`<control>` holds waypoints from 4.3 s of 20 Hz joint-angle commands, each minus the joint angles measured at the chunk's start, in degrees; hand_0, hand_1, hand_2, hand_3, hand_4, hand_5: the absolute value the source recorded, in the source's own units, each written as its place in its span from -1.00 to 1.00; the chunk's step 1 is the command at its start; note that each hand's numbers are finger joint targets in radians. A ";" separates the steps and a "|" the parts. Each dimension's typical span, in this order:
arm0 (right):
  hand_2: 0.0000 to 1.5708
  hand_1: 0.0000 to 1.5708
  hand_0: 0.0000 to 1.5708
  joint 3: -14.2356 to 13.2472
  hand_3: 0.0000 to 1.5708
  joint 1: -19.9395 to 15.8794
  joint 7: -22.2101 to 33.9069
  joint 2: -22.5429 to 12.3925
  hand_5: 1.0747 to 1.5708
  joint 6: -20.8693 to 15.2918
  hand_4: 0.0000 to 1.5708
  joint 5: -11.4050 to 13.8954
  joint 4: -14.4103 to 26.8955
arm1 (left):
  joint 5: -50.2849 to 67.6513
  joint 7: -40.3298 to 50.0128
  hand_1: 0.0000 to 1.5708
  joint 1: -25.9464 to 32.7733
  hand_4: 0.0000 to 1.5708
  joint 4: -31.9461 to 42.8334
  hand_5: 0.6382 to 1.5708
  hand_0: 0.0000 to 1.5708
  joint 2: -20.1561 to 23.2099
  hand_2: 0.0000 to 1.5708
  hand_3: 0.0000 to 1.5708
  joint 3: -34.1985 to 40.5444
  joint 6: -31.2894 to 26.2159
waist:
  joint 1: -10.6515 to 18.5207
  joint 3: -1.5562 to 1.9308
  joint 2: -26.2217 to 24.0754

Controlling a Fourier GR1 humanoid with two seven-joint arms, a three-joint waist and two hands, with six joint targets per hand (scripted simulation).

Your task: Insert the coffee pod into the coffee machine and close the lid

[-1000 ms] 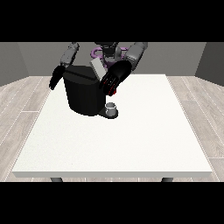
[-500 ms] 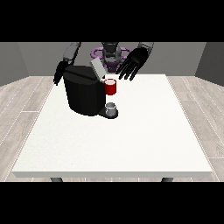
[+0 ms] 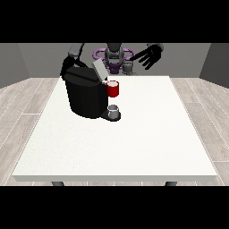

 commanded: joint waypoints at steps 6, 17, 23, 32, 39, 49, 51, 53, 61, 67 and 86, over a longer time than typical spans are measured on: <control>-1.00 -1.00 -1.00 2.52 -1.00 1.16 3.46 0.76 1.00 6.17 -1.00 -3.60 -6.24 | 8.69 -0.11 -1.00 15.26 -0.50 2.41 1.00 -1.00 -9.27 -1.00 -1.00 5.25 -1.62 | 5.76 0.11 -14.61; -1.00 -1.00 -1.00 0.34 -1.00 -7.02 6.99 -6.39 1.00 9.70 -1.00 -3.03 -6.75 | 14.86 3.94 -1.00 21.41 -0.53 -6.87 1.00 -1.00 -10.04 -1.00 -1.00 2.21 -6.66 | 13.32 0.16 -13.25; -1.00 -1.00 -1.00 -4.92 -1.00 -11.11 6.50 -9.08 1.00 12.03 -0.78 -7.58 -0.87 | 18.19 3.50 -1.00 25.61 -0.50 -15.09 1.00 -1.00 -11.09 -1.00 -1.00 -3.61 -5.03 | 15.91 0.17 -8.71; -1.00 -1.00 -1.00 -9.22 -1.00 -17.14 4.65 -8.68 1.00 12.49 -0.79 -12.79 6.42 | 22.35 8.44 -1.00 25.94 -0.56 -25.32 1.00 -1.00 -10.57 -1.00 -1.00 -7.20 -3.35 | 17.07 0.18 -0.96; -1.00 -1.00 -1.00 -5.90 -1.00 -22.91 7.39 -7.39 1.00 12.79 -1.00 -12.26 8.06 | 25.74 10.77 -1.00 30.95 -0.53 -34.50 1.00 -1.00 -7.87 -1.00 -1.00 -7.81 -4.11 | 14.41 0.16 1.43; -1.00 -1.00 -1.00 -3.33 -1.00 -25.64 3.51 -7.12 1.00 12.93 -1.00 -9.43 11.58 | 26.13 12.40 -1.00 38.79 -0.52 -44.45 1.00 -1.00 -8.58 -1.00 -1.00 -10.47 -2.14 | 14.95 0.16 3.28; -1.00 -1.00 -1.00 -2.22 -1.00 -26.99 1.91 -5.80 1.00 13.14 -1.00 -9.10 11.71 | 26.72 11.53 -1.00 34.74 -0.57 -42.57 1.00 -1.00 -7.18 -1.00 -1.00 -8.46 -0.87 | 12.69 0.15 7.01; -1.00 -1.00 -1.00 -1.99 -1.00 -30.19 5.92 -5.29 1.00 11.97 -0.79 -9.20 11.47 | 25.22 11.56 -1.00 36.32 -0.60 -43.30 1.00 -1.00 -6.69 -1.00 -1.00 -9.47 -0.30 | 13.22 0.15 5.73; -1.00 -1.00 -1.00 -0.58 -1.00 -36.35 7.67 -8.21 1.00 13.28 -0.85 -6.77 12.94 | 24.53 14.35 -1.00 37.02 -0.56 -44.82 1.00 -1.00 -7.77 -1.00 -1.00 -11.41 0.91 | 14.76 0.14 7.17; -1.00 -1.00 -1.00 3.36 -1.00 -37.42 8.34 -3.31 1.00 11.26 -1.00 -4.45 10.70 | 25.36 14.38 -1.00 36.00 -0.52 -43.74 1.00 -1.00 -6.93 -1.00 -1.00 -10.76 0.10 | 15.00 0.13 6.09; -1.00 -1.00 -1.00 3.97 -1.00 -45.13 15.34 -8.53 1.00 9.33 -0.87 0.67 4.57 | 24.92 13.26 -1.00 30.51 -0.49 -43.69 1.00 -1.00 -7.95 -1.00 -1.00 -13.65 -1.21 | 25.34 0.18 13.01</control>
